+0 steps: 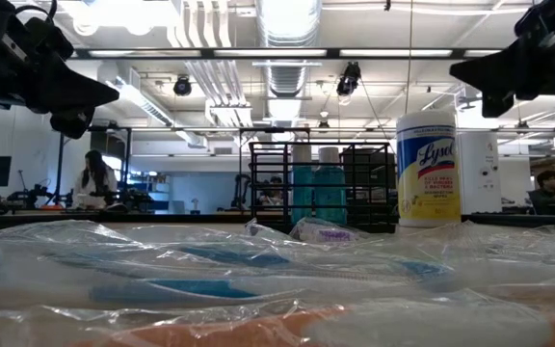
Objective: Pick & Place toothbrushing station
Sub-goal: Put the top violet toothbrush into the mesh organizer
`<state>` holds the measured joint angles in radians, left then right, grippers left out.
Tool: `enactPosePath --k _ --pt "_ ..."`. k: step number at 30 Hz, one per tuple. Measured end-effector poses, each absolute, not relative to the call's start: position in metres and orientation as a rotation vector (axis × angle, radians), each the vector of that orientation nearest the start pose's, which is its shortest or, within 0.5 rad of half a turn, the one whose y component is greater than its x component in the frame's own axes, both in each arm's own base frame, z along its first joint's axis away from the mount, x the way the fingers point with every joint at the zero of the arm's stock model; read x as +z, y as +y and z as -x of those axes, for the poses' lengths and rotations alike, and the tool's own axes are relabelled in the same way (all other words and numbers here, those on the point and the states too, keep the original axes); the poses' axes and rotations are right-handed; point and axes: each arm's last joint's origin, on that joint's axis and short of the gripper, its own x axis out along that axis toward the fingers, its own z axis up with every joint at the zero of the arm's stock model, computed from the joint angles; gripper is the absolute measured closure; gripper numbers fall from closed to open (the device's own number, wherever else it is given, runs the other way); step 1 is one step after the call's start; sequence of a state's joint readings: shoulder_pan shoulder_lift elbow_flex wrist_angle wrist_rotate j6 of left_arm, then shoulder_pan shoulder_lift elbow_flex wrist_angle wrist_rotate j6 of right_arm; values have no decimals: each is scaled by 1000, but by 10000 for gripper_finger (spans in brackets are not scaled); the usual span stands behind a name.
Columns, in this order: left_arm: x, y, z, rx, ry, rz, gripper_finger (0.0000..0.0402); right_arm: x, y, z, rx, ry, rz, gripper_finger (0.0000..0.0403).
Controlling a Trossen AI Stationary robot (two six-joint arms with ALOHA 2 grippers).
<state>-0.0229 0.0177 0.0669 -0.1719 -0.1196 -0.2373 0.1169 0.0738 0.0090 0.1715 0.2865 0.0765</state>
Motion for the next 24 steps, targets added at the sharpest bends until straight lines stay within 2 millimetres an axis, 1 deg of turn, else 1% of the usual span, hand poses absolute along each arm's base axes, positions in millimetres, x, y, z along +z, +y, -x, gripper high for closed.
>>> enactPosePath --k 4,8,10,13,15,20,24 --pt "168 1 -94 112 117 231 391 175 4 -102 -167 -86 -110 394" --pt "167 1 -95 120 127 322 391 172 4 -104 -169 -54 -135 394" --pt "166 1 -95 121 132 332 393 170 4 -106 -170 -32 -157 394" --pt "165 0 -96 67 153 309 396 167 4 -108 -173 -1 -186 394" --pt "165 -1 -96 36 160 291 397 164 5 -110 -176 19 -246 394" --pt "166 -2 -96 25 158 270 390 158 5 -114 -191 77 -370 394" --pt "166 -2 -96 23 158 249 382 157 6 -118 -198 100 -393 394"
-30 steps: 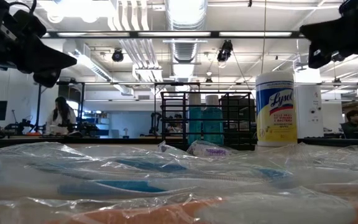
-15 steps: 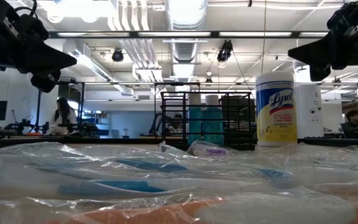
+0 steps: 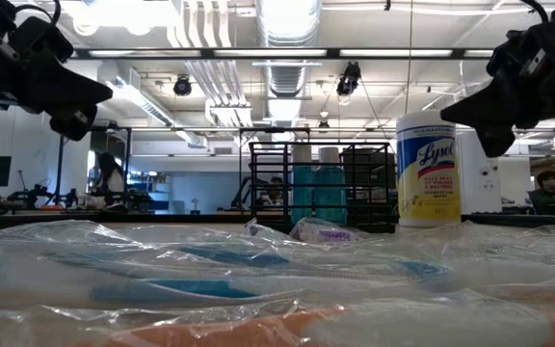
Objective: Pick & Place toothbrushing station
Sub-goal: Put the top violet toothbrush into the mesh organizer
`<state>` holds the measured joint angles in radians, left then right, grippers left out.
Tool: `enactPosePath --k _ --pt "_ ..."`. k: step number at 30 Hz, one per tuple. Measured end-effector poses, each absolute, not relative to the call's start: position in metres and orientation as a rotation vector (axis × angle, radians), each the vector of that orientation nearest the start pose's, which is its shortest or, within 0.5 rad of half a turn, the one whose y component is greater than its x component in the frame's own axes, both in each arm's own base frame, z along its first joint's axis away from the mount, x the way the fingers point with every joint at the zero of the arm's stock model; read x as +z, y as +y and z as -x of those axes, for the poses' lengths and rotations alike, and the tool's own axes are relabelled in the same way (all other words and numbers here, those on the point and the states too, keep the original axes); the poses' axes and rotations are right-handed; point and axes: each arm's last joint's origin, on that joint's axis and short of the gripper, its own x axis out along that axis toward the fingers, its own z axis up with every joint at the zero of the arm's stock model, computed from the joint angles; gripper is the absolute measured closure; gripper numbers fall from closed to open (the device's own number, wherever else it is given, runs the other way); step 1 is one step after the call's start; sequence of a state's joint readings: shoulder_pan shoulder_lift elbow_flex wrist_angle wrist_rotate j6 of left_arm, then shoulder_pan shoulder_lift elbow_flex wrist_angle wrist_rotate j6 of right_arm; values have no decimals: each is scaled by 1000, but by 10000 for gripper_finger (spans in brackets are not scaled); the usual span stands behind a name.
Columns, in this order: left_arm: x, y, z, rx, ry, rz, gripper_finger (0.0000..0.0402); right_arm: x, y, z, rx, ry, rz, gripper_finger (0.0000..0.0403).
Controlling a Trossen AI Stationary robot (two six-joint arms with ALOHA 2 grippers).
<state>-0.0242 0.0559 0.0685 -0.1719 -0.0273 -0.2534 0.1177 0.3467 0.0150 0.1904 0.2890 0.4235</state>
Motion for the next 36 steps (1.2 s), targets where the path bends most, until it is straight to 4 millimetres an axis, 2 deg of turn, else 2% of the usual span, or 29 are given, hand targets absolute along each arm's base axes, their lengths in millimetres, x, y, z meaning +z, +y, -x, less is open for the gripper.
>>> enactPosePath --k 7,15,19,26,36 --pt "168 -2 -97 18 134 225 387 196 13 -131 -158 145 -317 394" --pt "167 -2 -97 18 124 253 389 252 29 -161 -141 424 -249 394" --pt "166 -2 -97 16 136 230 395 269 38 -181 -143 533 -224 394" --pt "166 -2 -97 16 135 234 387 269 63 -208 -137 791 -213 394" --pt "166 -2 -97 10 137 235 370 240 116 -230 -48 1100 -320 394"
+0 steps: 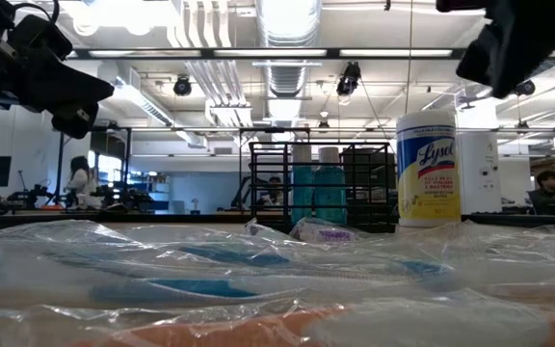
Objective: Pick & Place toothbrushing station
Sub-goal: Put the top violet toothbrush into the mesh organizer
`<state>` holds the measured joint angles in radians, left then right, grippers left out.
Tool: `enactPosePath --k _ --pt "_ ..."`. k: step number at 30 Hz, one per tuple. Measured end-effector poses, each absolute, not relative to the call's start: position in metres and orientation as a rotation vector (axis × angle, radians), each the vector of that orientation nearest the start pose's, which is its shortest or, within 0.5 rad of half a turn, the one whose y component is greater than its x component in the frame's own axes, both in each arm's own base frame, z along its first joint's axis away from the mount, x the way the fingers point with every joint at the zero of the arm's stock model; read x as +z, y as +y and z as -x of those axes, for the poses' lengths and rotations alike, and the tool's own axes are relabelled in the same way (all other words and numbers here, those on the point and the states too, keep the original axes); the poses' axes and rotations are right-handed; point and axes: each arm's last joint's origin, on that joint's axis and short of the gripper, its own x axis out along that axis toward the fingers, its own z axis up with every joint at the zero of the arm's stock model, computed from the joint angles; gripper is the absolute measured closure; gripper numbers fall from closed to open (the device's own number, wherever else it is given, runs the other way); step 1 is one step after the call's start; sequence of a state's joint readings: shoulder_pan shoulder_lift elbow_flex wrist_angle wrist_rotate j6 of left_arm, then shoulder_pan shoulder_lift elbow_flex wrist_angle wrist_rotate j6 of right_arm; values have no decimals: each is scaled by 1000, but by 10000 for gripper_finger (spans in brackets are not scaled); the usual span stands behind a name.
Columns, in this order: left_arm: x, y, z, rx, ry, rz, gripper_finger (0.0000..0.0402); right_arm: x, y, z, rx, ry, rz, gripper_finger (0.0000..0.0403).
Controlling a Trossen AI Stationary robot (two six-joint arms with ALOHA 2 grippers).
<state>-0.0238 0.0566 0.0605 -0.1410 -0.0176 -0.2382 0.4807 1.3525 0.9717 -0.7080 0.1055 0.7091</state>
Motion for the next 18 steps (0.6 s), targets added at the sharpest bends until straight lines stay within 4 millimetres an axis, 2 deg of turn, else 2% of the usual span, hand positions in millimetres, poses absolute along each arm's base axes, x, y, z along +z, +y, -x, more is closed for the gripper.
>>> enactPosePath --k 3,6,10,18 --pt "166 -2 -97 10 137 235 372 232 127 -236 -83 1127 -312 394" --pt "166 -2 -97 11 137 237 374 225 133 -244 -166 1124 -308 394" --pt "166 -2 -97 10 134 237 371 216 139 -255 -189 1156 -292 383" --pt "167 -2 -97 10 131 237 376 196 152 -277 -197 1219 -235 296"
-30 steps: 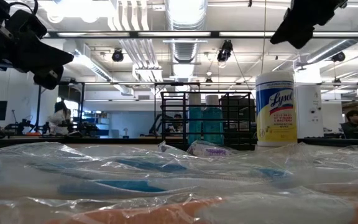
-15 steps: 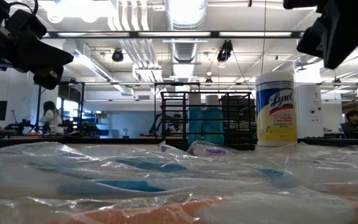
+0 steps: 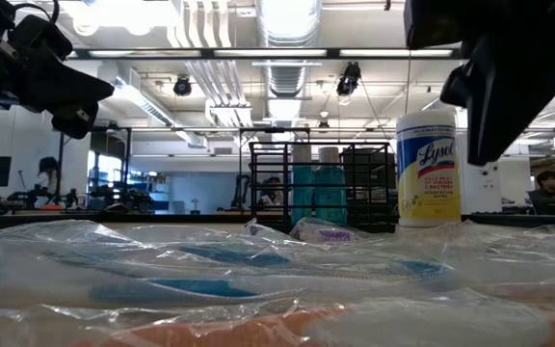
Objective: Pick & Place toothbrushing station
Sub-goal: Put the top violet toothbrush into the mesh organizer
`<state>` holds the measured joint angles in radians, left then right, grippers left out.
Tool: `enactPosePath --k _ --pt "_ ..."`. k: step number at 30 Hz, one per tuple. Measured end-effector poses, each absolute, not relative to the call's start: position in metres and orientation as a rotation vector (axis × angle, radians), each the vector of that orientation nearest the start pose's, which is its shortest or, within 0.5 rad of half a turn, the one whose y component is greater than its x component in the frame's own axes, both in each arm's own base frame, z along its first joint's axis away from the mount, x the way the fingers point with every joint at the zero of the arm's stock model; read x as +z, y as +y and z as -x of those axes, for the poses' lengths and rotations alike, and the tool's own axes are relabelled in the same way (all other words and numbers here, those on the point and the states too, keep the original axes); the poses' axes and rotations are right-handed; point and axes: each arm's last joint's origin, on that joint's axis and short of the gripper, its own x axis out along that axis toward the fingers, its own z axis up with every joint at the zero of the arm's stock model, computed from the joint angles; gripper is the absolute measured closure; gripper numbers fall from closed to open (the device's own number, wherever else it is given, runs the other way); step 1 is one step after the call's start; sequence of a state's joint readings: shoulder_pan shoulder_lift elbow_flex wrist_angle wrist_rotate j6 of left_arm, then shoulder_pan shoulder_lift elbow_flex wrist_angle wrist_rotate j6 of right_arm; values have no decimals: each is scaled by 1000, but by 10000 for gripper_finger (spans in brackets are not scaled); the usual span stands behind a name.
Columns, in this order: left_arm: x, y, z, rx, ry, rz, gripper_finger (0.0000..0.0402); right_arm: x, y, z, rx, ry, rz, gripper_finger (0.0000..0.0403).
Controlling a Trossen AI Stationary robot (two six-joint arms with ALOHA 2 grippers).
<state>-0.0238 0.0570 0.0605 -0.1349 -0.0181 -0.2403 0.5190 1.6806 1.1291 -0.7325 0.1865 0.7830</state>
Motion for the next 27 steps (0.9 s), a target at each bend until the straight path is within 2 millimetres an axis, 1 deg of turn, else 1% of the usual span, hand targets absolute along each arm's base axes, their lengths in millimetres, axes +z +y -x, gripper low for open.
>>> enactPosePath --k 3,6,11,14,20,24,27 --pt "167 -2 -97 10 131 237 376 188 155 -282 -208 1249 -212 259" --pt "167 -2 -97 10 131 239 377 178 156 -284 -227 1284 -192 231" --pt "167 -2 -97 10 131 240 378 162 156 -286 -258 1322 -178 208" --pt "167 -2 -97 10 131 240 378 153 157 -286 -270 1346 -164 208" --pt "167 -2 -97 11 127 240 378 140 156 -285 -290 1382 -145 221" --pt "167 -2 -97 12 125 240 378 137 154 -284 -291 1384 -144 234" --pt "167 -2 -97 12 124 240 378 137 153 -283 -307 1382 -171 254"
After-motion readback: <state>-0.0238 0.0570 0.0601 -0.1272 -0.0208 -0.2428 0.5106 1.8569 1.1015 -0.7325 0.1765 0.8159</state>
